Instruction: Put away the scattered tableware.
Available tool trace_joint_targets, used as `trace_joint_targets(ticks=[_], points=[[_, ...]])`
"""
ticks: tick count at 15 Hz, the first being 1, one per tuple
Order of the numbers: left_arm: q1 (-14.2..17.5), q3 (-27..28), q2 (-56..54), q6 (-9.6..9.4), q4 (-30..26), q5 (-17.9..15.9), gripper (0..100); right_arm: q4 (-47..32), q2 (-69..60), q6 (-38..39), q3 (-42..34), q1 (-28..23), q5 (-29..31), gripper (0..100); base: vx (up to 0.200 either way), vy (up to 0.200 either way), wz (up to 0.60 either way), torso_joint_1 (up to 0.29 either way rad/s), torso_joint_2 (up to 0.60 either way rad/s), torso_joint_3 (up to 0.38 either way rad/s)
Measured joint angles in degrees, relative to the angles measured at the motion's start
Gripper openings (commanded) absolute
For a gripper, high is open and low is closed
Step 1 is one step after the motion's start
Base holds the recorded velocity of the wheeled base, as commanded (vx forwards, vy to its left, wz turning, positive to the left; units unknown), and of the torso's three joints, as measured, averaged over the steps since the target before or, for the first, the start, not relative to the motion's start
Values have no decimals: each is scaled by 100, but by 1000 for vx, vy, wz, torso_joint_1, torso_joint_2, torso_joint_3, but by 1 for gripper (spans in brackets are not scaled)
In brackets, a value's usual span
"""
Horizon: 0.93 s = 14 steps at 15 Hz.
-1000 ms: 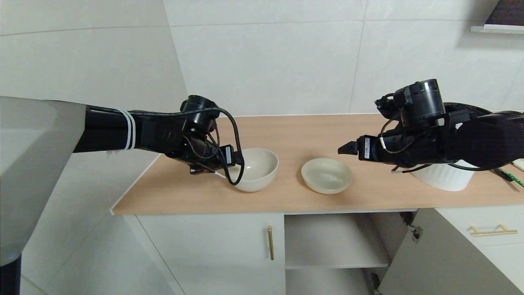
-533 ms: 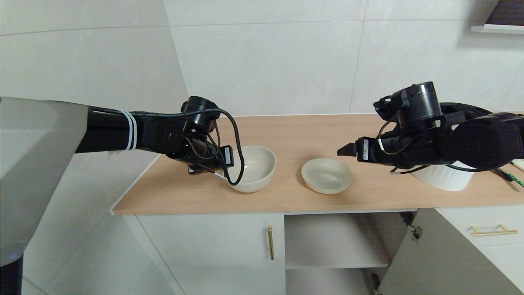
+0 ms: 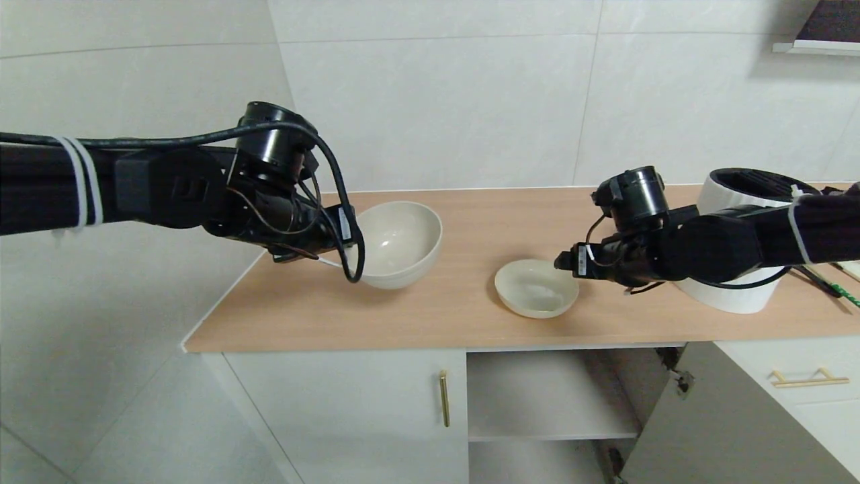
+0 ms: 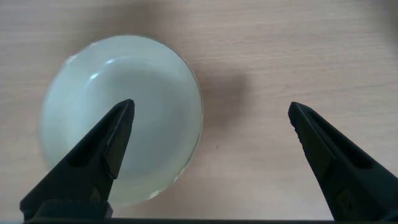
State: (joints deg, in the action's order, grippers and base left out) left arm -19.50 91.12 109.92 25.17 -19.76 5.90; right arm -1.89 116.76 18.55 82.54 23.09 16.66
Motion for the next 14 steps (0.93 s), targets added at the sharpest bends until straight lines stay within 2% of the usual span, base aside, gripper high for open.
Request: trace_joint_targets(ticks=[4, 5, 14], points=[[-108, -160, -367, 0, 6, -2, 0, 6, 468, 0, 144, 0, 38, 100, 0, 0, 0, 0, 0, 0], [-116, -177, -397, 2, 9, -2, 0, 1, 545, 11, 169, 0, 35, 0, 0, 0, 0, 0, 0, 0], [-133, -238, -571, 28, 50, -5, 0, 17, 717, 306, 295, -9, -33, 0, 0, 0, 0, 0, 0, 0]])
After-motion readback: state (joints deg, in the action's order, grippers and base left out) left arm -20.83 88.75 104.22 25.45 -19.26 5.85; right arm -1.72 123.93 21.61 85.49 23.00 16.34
